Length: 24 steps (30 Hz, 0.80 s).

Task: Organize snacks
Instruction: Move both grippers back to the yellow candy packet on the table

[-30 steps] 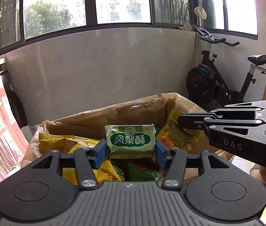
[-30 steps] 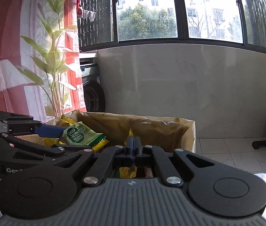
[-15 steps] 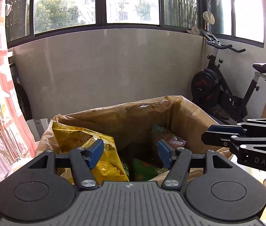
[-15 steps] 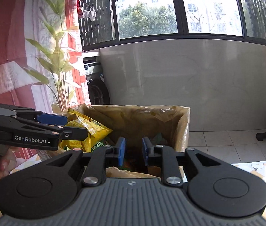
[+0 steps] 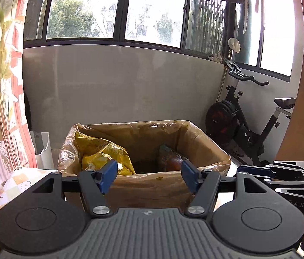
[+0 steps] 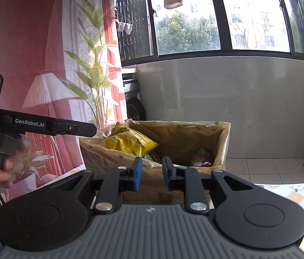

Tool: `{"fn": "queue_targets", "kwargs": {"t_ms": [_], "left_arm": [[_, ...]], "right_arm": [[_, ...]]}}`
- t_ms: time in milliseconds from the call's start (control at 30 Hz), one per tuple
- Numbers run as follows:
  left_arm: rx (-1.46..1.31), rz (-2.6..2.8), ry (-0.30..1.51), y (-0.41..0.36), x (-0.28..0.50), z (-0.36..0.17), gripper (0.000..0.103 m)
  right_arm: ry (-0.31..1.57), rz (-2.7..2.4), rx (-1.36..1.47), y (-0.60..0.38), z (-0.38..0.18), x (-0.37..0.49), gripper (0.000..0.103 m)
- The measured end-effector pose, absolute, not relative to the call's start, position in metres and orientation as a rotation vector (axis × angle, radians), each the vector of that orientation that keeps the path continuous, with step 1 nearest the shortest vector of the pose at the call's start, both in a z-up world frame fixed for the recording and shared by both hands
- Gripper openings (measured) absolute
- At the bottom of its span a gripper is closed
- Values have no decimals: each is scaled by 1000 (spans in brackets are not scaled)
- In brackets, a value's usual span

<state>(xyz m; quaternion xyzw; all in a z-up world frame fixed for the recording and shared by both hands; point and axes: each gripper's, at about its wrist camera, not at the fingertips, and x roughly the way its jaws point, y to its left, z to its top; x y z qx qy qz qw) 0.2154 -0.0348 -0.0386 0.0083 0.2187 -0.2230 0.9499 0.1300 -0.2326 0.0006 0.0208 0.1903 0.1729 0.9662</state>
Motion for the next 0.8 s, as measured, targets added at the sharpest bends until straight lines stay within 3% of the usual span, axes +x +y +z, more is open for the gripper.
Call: {"fn": "queue_targets", "kwargs": {"t_ms": [233, 400, 667, 800], "left_arm": [[-19, -439, 553, -28, 209, -86, 67], [-47, -397, 647, -24, 216, -123, 67], [-71, -378, 701, -14, 225, -155, 67], [-94, -355, 715, -10, 225, -163, 66]], "right_arm": [[510, 330, -23, -230, -46, 118, 26], [675, 274, -114, -231, -105, 125, 53], [826, 242, -385, -217, -176, 126, 53], [839, 273, -363, -215, -178, 135, 61]]}}
